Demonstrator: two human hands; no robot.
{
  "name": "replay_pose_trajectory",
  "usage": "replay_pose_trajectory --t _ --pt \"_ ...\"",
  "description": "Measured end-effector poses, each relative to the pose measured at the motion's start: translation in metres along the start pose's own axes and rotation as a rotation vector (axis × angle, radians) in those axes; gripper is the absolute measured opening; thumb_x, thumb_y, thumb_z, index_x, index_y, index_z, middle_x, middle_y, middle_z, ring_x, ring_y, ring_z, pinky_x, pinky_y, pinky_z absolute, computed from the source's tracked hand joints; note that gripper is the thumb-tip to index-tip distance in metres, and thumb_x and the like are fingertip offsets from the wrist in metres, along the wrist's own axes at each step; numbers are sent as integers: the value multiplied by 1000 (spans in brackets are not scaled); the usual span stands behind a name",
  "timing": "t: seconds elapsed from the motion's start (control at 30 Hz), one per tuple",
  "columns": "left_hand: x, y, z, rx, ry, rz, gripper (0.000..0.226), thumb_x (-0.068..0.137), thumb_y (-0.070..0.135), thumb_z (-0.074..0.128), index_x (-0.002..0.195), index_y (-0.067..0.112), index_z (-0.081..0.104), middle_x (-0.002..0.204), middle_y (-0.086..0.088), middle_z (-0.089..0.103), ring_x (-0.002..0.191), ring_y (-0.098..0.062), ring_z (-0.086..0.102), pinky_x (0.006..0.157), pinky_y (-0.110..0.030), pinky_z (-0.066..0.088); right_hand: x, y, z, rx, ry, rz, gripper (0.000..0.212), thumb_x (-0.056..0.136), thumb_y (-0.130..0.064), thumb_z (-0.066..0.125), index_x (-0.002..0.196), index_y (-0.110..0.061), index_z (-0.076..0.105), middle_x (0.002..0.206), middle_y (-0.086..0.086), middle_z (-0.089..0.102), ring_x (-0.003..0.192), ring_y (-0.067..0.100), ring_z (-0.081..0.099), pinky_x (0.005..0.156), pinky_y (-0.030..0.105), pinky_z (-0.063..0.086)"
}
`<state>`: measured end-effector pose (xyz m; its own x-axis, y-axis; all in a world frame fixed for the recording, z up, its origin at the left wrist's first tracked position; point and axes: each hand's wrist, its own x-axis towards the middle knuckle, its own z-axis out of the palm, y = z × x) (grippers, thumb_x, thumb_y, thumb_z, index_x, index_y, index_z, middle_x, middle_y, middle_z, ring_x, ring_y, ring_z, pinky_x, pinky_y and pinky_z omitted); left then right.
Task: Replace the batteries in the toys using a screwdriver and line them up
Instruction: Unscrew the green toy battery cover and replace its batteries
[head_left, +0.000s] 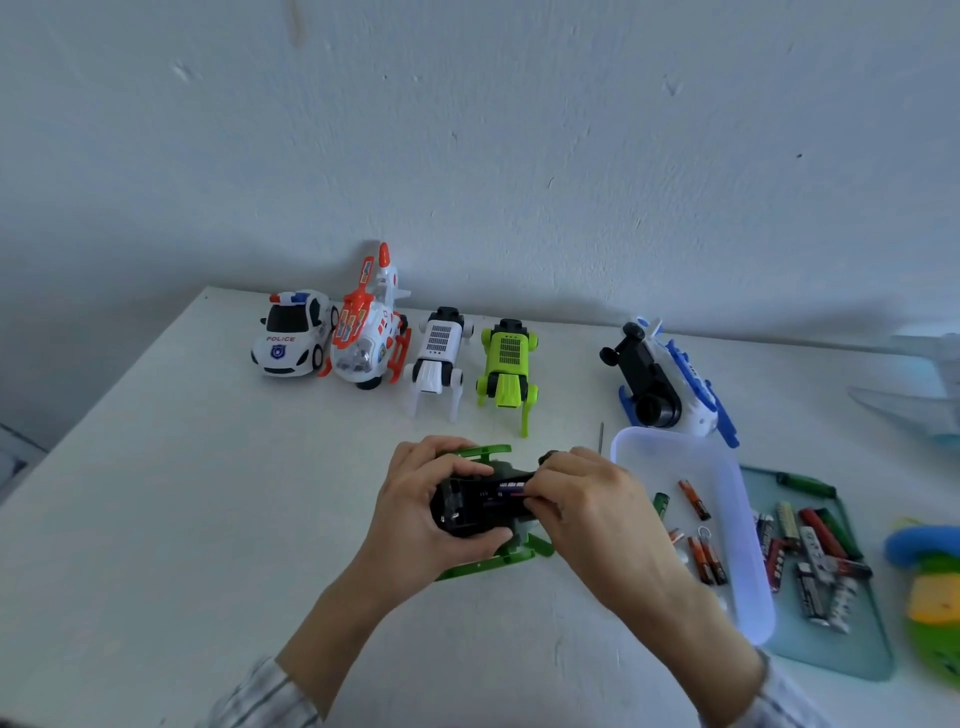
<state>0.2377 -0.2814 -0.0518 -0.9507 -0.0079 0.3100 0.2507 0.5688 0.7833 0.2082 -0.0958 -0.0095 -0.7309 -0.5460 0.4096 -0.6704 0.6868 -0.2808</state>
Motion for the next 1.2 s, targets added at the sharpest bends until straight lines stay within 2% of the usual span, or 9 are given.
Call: replay_pose_trajectory --t 0.13,0.33,0.43,0.63,0.83,0.93,1.03,1.13,1.2 --pt "1 -1 0 -8 -10 -1 51 52 52 80 99 36 68 115 25 53 108 -6 46 89 -10 39 3 5 8 4 -79 -44 26 54 6 82 61 -11 64 62 0 57 55 18 52 41 33 47" --pt "3 -2 -1 -21 -11 -17 51 51 52 81 98 37 68 113 23 55 108 -8 47 89 -11 39 11 5 6 -37 -106 -134 34 40 7 82 53 -12 57 57 -1 48 50 18 46 34 28 37" --pt "4 -2 -1 -27 -17 -22 50 50 52 80 97 40 67 115 24 54 108 -8 47 89 -11 38 15 7 6 -63 -112 -198 31 42 6 78 54 -12 56 58 0 49 52 18 47 36 25 32" --pt "4 0 0 -38 -9 -21 49 49 51 80 95 41 66 115 24 54 108 -6 46 89 -10 39 13 8 11 -72 -19 -133 29 47 4 83 54 -11 60 60 0 48 55 16 45 44 20 20" --pt "5 -1 -1 -28 -5 -22 50 49 53 79 95 42 66 114 25 54 108 -6 46 89 -11 39 12 5 12 11 -119 -92 21 56 4 81 59 -9 65 65 2 49 56 18 48 37 29 41" --pt "5 0 -1 -21 -10 -1 50 48 55 78 95 45 64 114 26 54 108 -3 46 89 -7 38 17 10 -10 170 -199 9 6 79 -7 69 76 -8 75 74 5 59 61 21 56 55 35 49" --pt "5 -2 0 -25 6 17 47 47 56 77 93 46 67 114 27 54 107 -2 46 89 -5 36 15 24 -42 276 -100 195 7 83 -15 71 85 -12 77 77 -4 63 64 9 56 65 27 49" --pt "3 -3 2 -26 29 40 57 48 57 76 103 49 64 114 27 55 106 -1 46 90 -4 34 6 58 -73 195 -32 421 7 83 -16 72 86 -13 76 74 -8 63 62 0 53 63 15 43" --pt "2 -3 3 -40 34 42 60 47 55 77 105 47 63 114 26 55 106 -2 46 91 -3 33 -8 89 -89 24 -139 579 7 83 -14 70 84 -18 75 76 -4 67 64 6 57 62 15 43"
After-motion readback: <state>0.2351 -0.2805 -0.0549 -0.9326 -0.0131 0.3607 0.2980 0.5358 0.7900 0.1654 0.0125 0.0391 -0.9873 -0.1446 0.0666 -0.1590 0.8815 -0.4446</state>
